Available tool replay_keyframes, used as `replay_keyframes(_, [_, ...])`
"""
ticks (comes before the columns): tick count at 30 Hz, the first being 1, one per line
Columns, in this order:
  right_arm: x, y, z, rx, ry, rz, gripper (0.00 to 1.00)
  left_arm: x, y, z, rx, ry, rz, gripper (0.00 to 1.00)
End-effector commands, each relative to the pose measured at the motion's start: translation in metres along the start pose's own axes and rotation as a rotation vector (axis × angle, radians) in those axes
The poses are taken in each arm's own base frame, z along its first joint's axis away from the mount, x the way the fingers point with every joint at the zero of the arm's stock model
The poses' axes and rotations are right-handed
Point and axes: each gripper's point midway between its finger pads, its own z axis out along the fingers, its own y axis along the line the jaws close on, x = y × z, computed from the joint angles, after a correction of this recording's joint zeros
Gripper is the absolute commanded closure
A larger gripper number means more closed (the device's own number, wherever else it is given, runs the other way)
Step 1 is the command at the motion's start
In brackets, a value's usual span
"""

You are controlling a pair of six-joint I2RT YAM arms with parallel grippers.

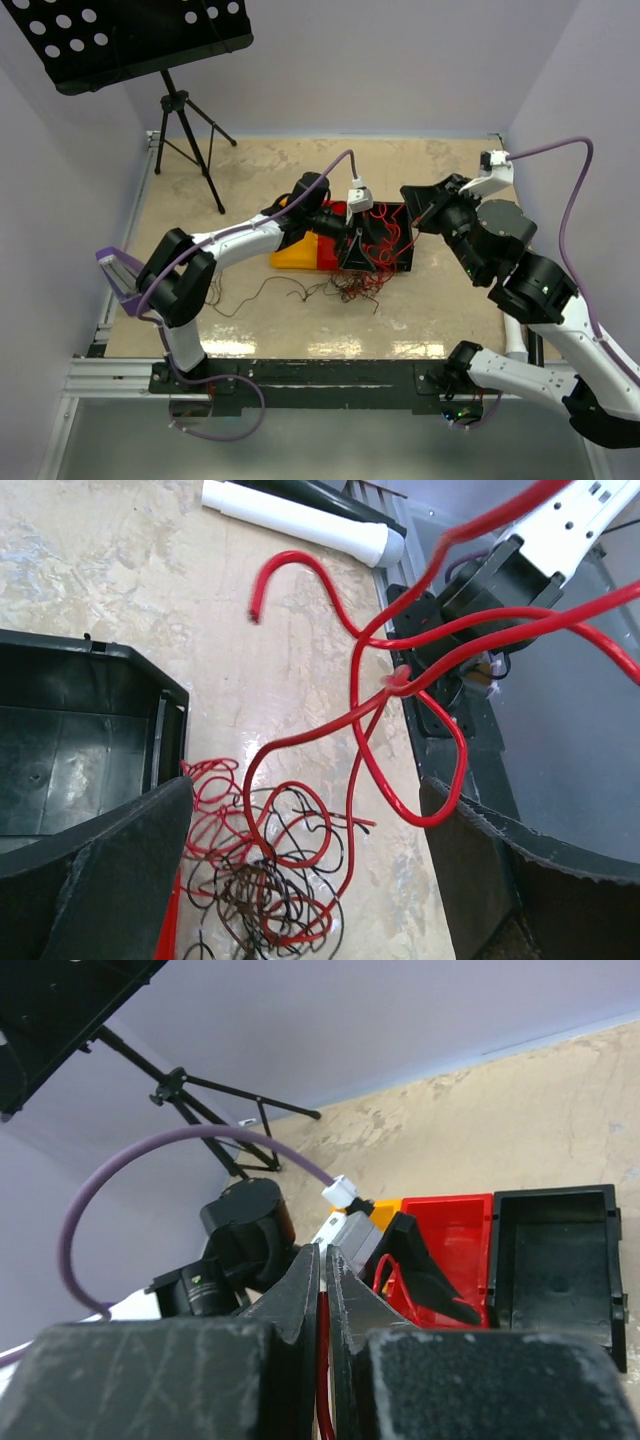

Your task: Untangle the cables

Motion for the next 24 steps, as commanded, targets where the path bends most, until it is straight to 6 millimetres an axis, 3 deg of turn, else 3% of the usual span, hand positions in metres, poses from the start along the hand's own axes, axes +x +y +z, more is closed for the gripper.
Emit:
replay_keyframes(1, [-0.022,0.018,-0.017,-0.099,-0.034,0.065,1.00,-0.026,-0.006,-0.005,0.042,-0.070,0.021,0.00])
replay_keyframes(10, [-0.031,0.026,-0.033,-0.169,-0.041,0.098,1.00,-0.006,-0.010,-0.039,-0.017,-0.057,-0.101,0.00])
replay_keyframes(15, [-0.035,0.034,-0.036,-0.214,-0.044,0.108,1.00,-0.006,-0.027,-0.062,-0.025,-0.066,-0.124,0.00])
replay_keyframes(19, [-0.030,0.053,-0.038,-0.313,-0.016,0.080,1.00,-0.015,-0.040,-0.070,-0.036,-0.070,-0.100,0.00])
replay_keyframes(24, [-0.035,0.078,-0.043,-0.426,-0.008,0.046,1.00,-0.032,-0.056,-0.077,0.033,-0.006,0.080,0.00])
